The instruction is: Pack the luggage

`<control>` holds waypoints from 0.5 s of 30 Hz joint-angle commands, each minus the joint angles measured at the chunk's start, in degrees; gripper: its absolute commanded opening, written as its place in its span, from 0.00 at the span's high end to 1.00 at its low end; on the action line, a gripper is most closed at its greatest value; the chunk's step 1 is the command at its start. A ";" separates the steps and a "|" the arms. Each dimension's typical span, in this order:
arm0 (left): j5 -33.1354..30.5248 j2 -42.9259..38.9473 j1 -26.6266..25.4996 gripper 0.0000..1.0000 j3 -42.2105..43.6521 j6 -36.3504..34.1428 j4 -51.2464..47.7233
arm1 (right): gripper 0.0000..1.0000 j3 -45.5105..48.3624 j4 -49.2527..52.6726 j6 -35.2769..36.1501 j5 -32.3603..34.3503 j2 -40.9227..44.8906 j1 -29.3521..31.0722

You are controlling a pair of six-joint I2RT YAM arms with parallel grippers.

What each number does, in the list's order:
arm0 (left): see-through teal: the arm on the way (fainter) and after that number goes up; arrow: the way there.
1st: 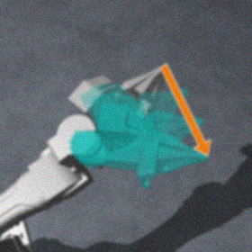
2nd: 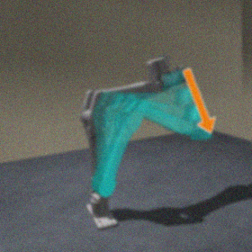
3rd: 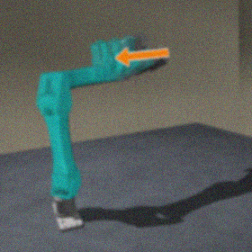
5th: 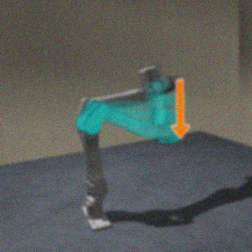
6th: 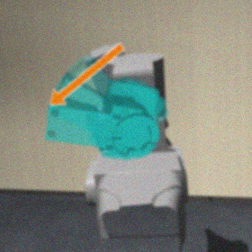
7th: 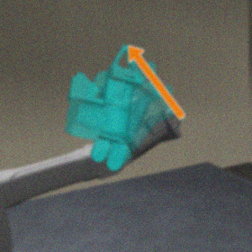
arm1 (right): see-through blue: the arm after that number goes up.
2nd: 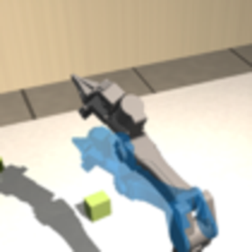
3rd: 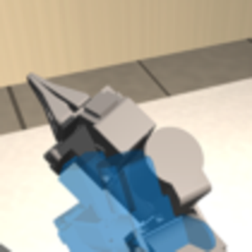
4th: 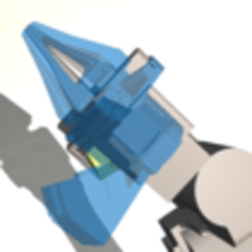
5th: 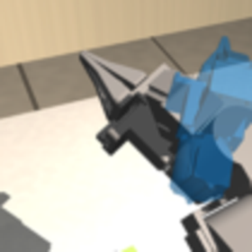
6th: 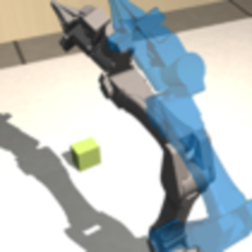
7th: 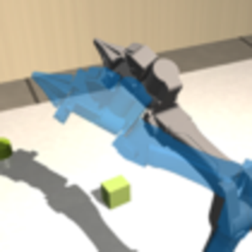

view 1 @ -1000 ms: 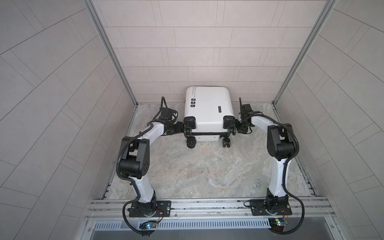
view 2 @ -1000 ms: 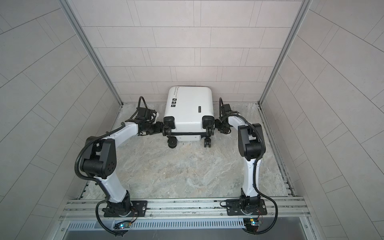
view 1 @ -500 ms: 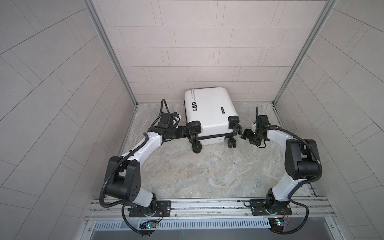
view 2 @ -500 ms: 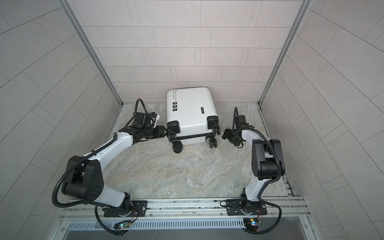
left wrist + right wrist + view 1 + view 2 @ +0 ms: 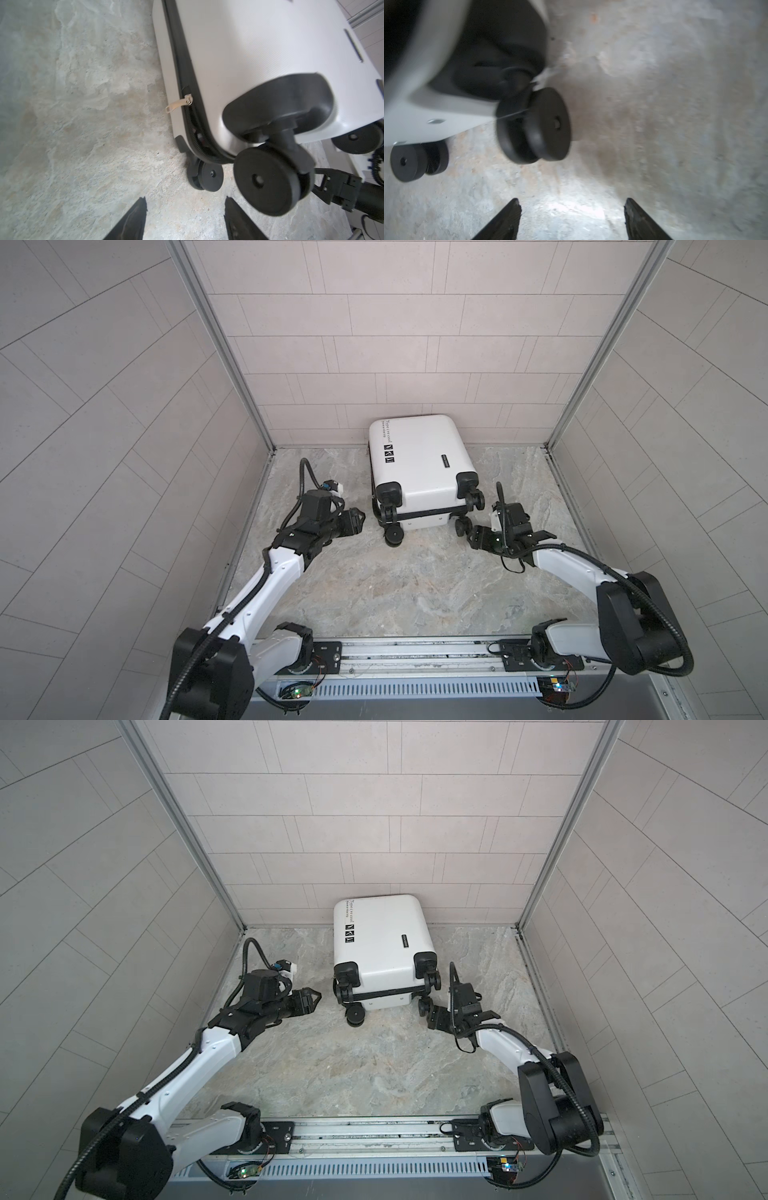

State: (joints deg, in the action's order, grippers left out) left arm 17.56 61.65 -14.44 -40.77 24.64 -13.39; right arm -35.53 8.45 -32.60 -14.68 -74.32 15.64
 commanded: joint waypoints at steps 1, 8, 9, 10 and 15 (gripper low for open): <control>-3.23 -3.39 -0.17 0.34 4.20 3.10 4.96 | 0.17 1.64 -6.64 -2.16 8.66 1.18 3.54; -3.45 -5.12 -0.15 0.34 5.67 3.66 6.09 | 0.17 -2.67 -12.13 -4.15 12.72 -7.11 5.88; -3.07 -4.92 -0.15 0.34 5.47 3.81 6.03 | 0.17 -3.43 -12.63 -4.39 12.79 -8.53 5.94; -2.83 -4.85 -0.16 0.34 5.32 3.95 6.08 | 0.18 -3.98 -13.19 -4.59 12.74 -9.53 5.98; -2.51 -4.84 -0.16 0.34 5.00 4.30 6.14 | 0.24 -5.31 -15.65 -6.18 12.28 -13.37 6.14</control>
State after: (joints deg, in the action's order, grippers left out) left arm 15.18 57.21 -14.44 -35.00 28.18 -8.71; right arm -39.51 -4.03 -37.74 -2.68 -85.95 21.28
